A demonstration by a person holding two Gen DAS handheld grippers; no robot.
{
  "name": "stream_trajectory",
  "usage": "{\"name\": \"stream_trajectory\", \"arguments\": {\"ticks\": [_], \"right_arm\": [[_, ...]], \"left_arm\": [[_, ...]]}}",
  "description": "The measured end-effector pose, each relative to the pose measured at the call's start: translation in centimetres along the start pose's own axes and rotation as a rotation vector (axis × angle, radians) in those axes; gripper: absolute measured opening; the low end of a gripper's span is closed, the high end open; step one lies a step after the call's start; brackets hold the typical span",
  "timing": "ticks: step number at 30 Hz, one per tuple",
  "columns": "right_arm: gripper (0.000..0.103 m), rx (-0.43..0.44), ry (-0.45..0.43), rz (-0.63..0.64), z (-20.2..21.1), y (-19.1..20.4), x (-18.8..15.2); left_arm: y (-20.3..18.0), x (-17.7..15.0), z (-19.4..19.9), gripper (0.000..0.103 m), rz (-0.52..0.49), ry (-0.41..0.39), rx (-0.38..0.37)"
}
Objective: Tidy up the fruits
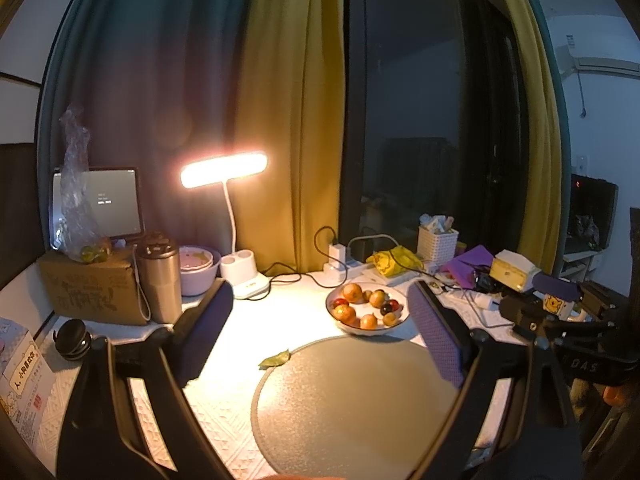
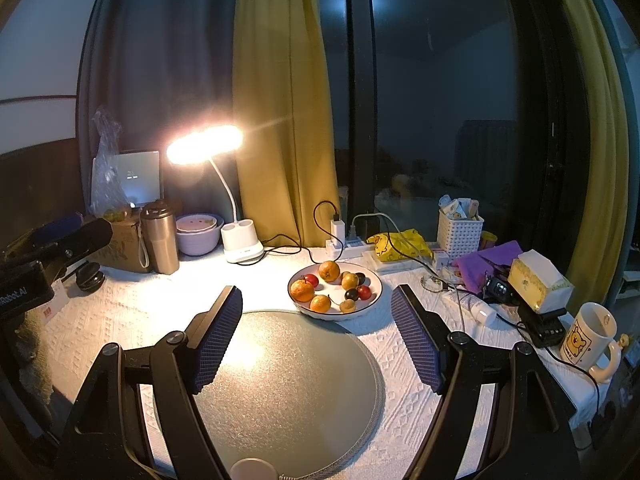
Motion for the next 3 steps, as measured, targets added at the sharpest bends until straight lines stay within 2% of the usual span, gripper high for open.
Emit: {"name": "stream_trajectory", "arguments": {"ticks": [3], "right_arm": [[0.080,0.001,0.003,0.000,-0.03,-0.03,-0.08]], "left_arm": [[-0.09,-0.09,-0.05,0.090,-0.001,0.009,-0.004]]}}
Point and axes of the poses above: each gripper's, at about its wrist camera, not at the fingertips, and z roughly against the way its jaws point, y to its left, x to its top, the point moved 6 cm from there along -z, roughly the way its jaws point, and after that the axes turned 6 degrees about -y, right-handed, at the moved point
